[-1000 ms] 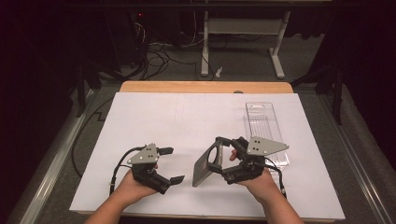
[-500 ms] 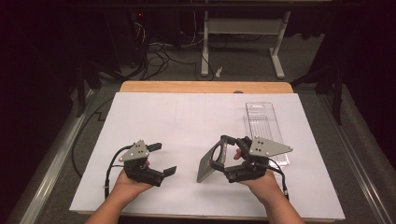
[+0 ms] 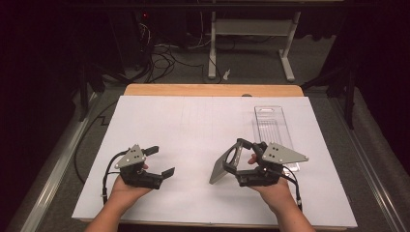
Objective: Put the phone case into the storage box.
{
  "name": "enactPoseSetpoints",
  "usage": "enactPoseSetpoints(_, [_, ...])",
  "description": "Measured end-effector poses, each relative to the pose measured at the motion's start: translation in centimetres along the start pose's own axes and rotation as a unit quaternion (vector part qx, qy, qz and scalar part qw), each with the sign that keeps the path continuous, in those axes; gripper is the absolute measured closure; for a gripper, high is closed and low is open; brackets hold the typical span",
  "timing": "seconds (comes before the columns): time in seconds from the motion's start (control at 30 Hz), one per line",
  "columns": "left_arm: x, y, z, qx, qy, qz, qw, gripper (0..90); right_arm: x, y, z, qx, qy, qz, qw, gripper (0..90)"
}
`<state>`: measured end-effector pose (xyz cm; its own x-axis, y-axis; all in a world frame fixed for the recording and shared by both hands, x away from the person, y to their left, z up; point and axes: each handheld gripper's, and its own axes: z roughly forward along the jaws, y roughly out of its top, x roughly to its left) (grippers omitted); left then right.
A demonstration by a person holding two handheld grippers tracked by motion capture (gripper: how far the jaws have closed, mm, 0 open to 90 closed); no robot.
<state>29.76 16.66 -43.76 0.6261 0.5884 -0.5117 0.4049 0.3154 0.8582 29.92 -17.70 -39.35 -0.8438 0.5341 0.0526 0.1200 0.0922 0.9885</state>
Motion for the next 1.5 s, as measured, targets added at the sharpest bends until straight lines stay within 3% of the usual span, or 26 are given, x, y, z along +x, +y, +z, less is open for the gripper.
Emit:
enactPoseSetpoints(0.2, [0.3,0.3,0.1,0.000,0.014,-0.016,0.9998,0.2,-0.3,-0.1,-0.8,-0.007,-0.027,0.002,0.9996,14.9])
enactPoseSetpoints(0.47, [0.6,0.4,0.0,-0.006,0.027,-0.020,0.9994,0.2,-0.5,0.0,-1.9,-0.014,-0.065,-0.005,0.9978,14.9])
enactPoseSetpoints(0.6, [0.6,0.6,-0.2,-0.006,0.018,-0.037,0.9992,0.1,-0.5,0.0,-2.2,-0.009,-0.080,-0.013,0.9967,14.9])
enactPoseSetpoints(0.93, [1.1,1.0,-0.6,-0.025,0.038,-0.029,0.9986,0.2,-0.9,0.0,-2.5,-0.007,-0.109,-0.015,0.9939,14.9])
enactPoseSetpoints(1.07, [1.3,0.8,-0.5,-0.010,0.047,-0.020,0.9986,0.1,-1.1,0.1,-2.8,-0.015,-0.115,-0.009,0.9932,14.9])
enactPoseSetpoints(1.5, [1.1,1.1,-0.8,-0.024,0.043,-0.023,0.9985,0.1,-0.7,0.9,-3.4,-0.031,-0.131,-0.019,0.9908,14.9])
